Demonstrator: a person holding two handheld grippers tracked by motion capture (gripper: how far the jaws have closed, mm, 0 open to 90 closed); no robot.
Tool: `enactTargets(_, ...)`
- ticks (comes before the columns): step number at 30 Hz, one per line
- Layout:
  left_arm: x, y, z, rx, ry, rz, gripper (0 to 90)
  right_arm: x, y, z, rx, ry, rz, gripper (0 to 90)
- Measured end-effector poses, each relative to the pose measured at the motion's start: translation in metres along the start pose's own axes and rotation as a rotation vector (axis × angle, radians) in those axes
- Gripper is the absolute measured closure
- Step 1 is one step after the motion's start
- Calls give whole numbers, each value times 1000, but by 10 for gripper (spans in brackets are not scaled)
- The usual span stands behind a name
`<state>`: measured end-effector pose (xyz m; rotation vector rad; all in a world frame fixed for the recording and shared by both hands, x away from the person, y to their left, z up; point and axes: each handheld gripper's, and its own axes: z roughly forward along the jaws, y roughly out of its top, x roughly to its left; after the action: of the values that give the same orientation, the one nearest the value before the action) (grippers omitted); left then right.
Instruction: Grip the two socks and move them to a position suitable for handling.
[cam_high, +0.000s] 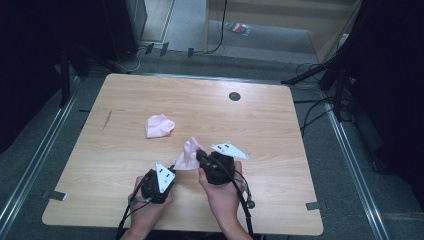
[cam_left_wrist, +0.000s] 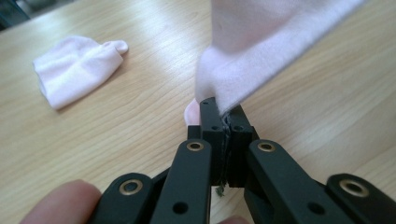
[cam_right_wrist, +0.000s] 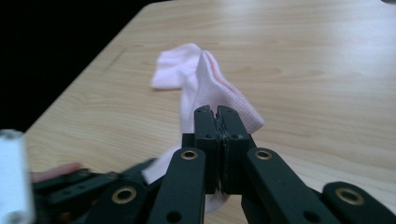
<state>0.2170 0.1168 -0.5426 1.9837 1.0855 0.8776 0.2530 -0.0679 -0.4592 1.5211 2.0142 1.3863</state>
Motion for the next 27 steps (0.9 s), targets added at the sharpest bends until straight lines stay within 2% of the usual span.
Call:
enactTargets(2,-1,0,1,14,-18,28,899,-11,-7,2,4,-17,13,888)
enactTargets(3,-2,-1,1,21,-31,32,899,-25,-16,7,24,-34,40,889)
enactTargets(4,-3,-1,2,31,-42,37,899,-25,-16,7,24,-34,40,889)
enactTargets(7,-5,-3,5,51,-73,37,896,-40,-28,13,58,-45,73,889)
enactTargets(10,-5,-3,6,68,-102,59,893,-52,-39,17,83,-52,86,889)
enactTargets(13,-5,-3,5,62,-129,46,880,-58,-47,18,85,-63,81,888)
enactTargets(15,-4,-5,4,66,-139,42,829,-63,-51,18,84,-72,82,888)
enactTargets(18,0,-7,3,65,-160,13,793,-67,-54,18,86,-70,84,887)
enactTargets(19,4,-8,0,69,-189,-9,776,-69,-57,18,86,-80,67,887)
enactTargets(20,4,-8,0,69,-189,-9,764,-69,-57,18,86,-80,67,887)
enactTargets(22,9,-9,-2,60,-215,-23,745,-72,-59,18,88,-85,68,886)
enactTargets(25,16,-10,-8,30,-281,-7,661,-75,-59,17,85,-95,62,882)
enactTargets(27,24,-12,-11,-6,-354,-2,611,-78,-58,17,82,-94,57,861)
